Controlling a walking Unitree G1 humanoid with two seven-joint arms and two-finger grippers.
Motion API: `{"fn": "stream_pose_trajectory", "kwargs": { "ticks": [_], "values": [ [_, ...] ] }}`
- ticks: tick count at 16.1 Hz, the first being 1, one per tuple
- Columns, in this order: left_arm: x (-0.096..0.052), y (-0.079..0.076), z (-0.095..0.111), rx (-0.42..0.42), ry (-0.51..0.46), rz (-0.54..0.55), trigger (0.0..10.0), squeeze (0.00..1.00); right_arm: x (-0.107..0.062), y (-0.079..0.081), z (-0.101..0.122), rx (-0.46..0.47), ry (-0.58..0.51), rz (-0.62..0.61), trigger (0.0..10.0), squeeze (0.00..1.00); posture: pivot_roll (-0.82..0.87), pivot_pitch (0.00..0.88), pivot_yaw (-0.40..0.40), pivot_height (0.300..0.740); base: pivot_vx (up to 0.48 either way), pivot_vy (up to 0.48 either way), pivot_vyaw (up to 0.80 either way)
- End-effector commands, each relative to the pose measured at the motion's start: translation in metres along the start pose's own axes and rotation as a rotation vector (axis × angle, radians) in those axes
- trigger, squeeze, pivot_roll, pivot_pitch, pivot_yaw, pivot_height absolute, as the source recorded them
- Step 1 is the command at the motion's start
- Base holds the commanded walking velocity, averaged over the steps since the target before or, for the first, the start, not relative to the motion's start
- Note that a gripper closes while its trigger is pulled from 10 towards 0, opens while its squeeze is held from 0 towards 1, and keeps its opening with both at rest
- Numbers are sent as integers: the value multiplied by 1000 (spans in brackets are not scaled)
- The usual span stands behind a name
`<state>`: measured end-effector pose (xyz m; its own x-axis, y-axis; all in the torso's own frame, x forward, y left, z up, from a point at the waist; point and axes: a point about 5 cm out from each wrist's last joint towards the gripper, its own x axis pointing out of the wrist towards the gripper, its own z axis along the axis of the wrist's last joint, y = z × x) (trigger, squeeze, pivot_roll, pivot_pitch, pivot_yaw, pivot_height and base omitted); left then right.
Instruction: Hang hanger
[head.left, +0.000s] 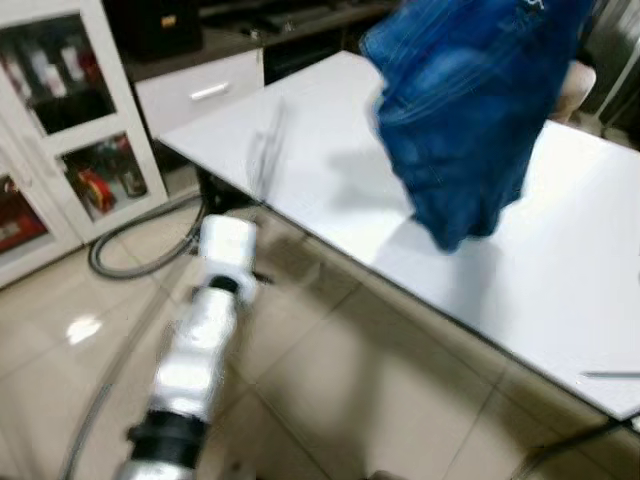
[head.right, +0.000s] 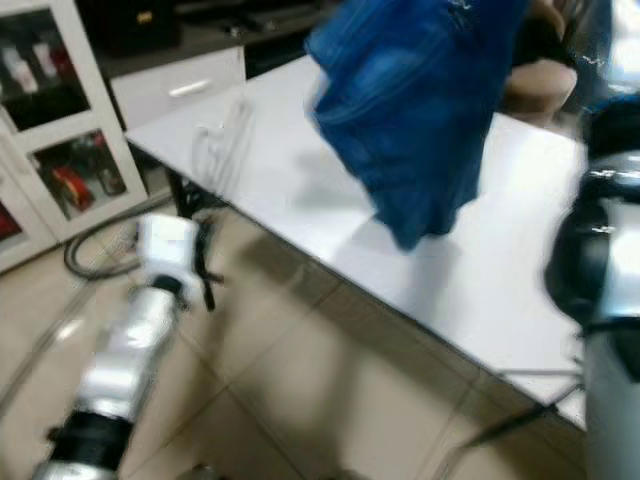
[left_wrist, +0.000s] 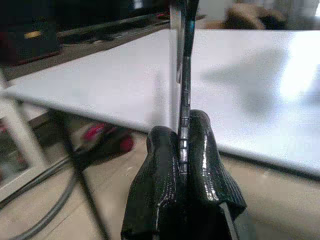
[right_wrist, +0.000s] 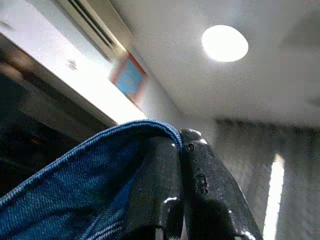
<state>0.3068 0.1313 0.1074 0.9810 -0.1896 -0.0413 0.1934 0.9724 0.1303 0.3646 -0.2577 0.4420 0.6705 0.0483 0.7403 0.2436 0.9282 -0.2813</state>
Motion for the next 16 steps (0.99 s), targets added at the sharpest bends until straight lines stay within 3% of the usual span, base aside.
{"fn": "stream_pose_trajectory", "kwargs": {
  "ticks": [1, 4, 6, 8, 9, 13, 16],
  "values": [
    [0, 9, 3, 16, -15, 23, 10000, 0, 9, 1, 19, -3, -77, -10, 0, 0, -20, 0, -49, 740, 458, 0, 0],
    [0, 9, 4, 19, -15, 22, 10000, 0, 0, -6, -4, 18, 25, -52, 0, 0, -17, 0, -48, 740, 458, 0, 0],
    [-1, 10, 4, 24, -14, 27, 10000, 0, -14, -5, -37, 107, 195, -81, 0, 0, -15, 0, -46, 740, 454, 0, 0],
    [-1, 9, 5, 30, -17, 27, 10000, 0, -35, -4, -69, 235, 357, -137, 3255, 0, -12, 0, -44, 740, 0, 0, 0],
    [-1, 8, 7, 31, -24, 16, 10000, 0, -55, 2, -93, 289, 471, -162, 10000, 0, -9, 0, -40, 740, 0, 0, 0],
    [-1, 8, 18, 25, -65, 2, 10000, 0, -100, 28, -136, 452, 648, -239, 10000, 0, -1, 0, -39, 740, 0, 0, 0],
    [-3, 9, 18, 24, -66, 5, 10000, 0, -123, 29, -152, 522, 704, -364, 10000, 0, 5, 0, -46, 740, 0, 0, 0]
  ]
}}
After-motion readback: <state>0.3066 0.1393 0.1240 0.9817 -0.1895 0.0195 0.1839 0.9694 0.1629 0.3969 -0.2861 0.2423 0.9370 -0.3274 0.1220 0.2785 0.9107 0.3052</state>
